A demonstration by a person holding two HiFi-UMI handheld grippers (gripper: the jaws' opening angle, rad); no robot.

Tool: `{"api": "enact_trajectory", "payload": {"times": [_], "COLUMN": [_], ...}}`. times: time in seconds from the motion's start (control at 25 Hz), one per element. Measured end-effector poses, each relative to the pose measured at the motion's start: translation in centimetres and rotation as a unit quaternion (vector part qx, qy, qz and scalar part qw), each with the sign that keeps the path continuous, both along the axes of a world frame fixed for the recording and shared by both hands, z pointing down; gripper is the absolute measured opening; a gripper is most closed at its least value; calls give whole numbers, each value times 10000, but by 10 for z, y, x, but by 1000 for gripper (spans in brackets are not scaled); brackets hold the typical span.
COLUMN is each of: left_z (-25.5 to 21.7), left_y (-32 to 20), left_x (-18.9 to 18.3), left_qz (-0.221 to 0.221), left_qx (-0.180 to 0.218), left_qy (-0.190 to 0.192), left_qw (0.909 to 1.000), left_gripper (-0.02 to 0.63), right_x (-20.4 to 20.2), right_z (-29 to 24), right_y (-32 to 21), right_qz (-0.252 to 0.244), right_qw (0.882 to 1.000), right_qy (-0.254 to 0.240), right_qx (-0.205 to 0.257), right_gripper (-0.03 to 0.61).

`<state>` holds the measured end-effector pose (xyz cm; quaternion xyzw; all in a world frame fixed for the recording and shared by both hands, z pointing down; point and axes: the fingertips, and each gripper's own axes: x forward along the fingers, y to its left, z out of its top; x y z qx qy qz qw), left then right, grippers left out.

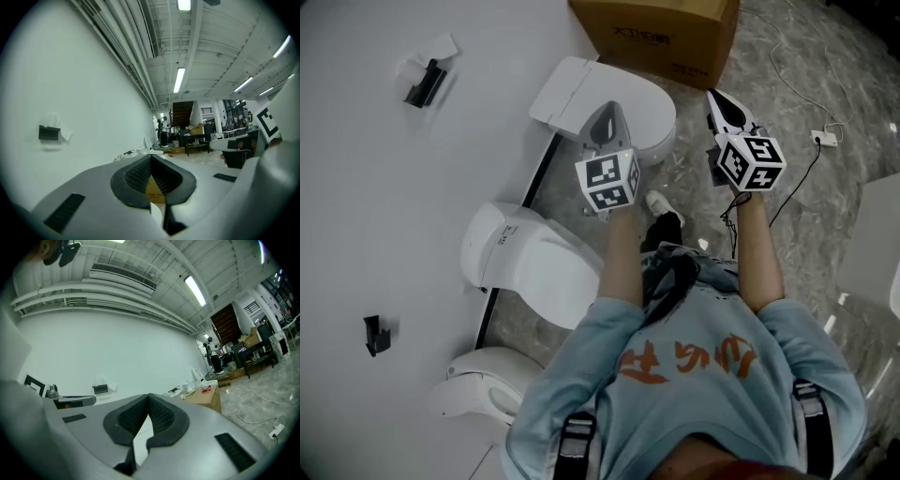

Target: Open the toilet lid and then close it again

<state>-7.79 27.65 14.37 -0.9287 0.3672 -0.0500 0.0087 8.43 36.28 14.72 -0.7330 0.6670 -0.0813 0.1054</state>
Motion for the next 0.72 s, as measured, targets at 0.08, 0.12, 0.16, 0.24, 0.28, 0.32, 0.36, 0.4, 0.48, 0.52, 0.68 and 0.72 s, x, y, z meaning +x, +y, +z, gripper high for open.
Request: {"api": "enact_trajectory", "payload": {"times": [0.08, 0.12, 0.16, 0.24, 0.28, 0.32, 0.36, 0.4, 0.48, 0.52, 0.68, 0.72], "left_z": [11, 17, 25, 38, 44, 49, 55, 60, 77, 89, 136, 148], "left_y": [-25, -39, -53, -83, -100, -118, -137, -154, -184, -198, -241, -246], "left_x": [18, 25, 30, 37, 41, 44, 46, 49, 51, 52, 59, 59], "left_qz": [-7, -51, -98, -126, -118, -118, -123, -122, -115, -125, -163, -174], "left_qx": [-90, -163, -247, -394, -444, -488, -525, -562, -704, -825, -1256, -1359], "left_qy": [-249, -409, -558, -778, -854, -910, -949, -983, -1050, -1064, -1111, -1135], "left_qw": [9996, 9990, 9981, 9961, 9953, 9946, 9940, 9935, 9919, 9908, 9857, 9841], "left_gripper": [26, 26, 26, 26, 26, 26, 26, 26, 28, 28, 28, 28], "right_x": [17, 23, 27, 28, 28, 29, 30, 30, 30, 29, 33, 33], "right_z": [7, 11, 16, 26, 31, 36, 42, 48, 63, 72, 108, 118], "right_y": [-25, -39, -54, -88, -108, -128, -149, -170, -209, -226, -280, -286], "right_qz": [32, 28, -14, -175, -254, -321, -382, -448, -620, -714, -922, -965], "right_qw": [9999, 9998, 9994, 9984, 9979, 9974, 9970, 9966, 9952, 9942, 9900, 9883], "right_qy": [-120, -220, -332, -533, -598, -641, -665, -674, -659, -639, -451, -408], "right_qx": [-14, -9, 2, 16, -2, -43, -103, -176, -373, -492, -967, -1107], "right_gripper": [12, 12, 12, 12, 12, 12, 12, 12, 12, 12, 12, 12]}}
